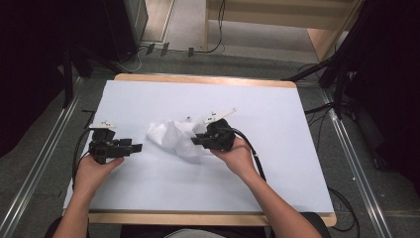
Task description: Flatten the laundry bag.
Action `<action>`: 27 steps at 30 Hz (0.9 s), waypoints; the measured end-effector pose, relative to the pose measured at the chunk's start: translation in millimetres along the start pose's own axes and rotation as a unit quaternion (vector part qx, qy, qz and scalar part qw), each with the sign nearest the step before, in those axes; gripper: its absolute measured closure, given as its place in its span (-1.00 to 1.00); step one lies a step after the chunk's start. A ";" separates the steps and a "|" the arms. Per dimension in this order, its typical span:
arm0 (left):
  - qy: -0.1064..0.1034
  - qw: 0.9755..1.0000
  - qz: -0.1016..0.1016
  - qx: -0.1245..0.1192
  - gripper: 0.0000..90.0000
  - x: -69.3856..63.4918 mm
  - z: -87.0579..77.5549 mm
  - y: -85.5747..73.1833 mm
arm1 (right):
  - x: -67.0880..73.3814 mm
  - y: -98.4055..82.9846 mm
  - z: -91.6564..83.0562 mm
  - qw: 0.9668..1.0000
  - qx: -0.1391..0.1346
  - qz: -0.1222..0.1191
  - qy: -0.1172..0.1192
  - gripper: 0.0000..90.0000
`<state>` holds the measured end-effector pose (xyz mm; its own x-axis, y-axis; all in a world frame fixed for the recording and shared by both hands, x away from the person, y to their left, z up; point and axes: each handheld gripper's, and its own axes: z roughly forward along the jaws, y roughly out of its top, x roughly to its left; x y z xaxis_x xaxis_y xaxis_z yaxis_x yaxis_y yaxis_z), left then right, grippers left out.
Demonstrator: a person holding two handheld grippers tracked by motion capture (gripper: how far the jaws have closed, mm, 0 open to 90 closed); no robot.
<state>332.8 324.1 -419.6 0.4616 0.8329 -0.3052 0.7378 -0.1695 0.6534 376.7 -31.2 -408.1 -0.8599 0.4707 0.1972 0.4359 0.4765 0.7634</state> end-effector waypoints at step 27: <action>-0.003 1.000 0.000 0.001 -0.10 15.9 3.6 12.4 | 45.9 -19.3 -41.8 1.000 0.004 -0.010 0.028 0.69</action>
<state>351.1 333.4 -418.8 0.4635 0.8304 -0.3092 0.7394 -0.1702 0.6513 317.7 -49.8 -388.0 -0.8820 0.4191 0.2155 0.4201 0.4917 0.7627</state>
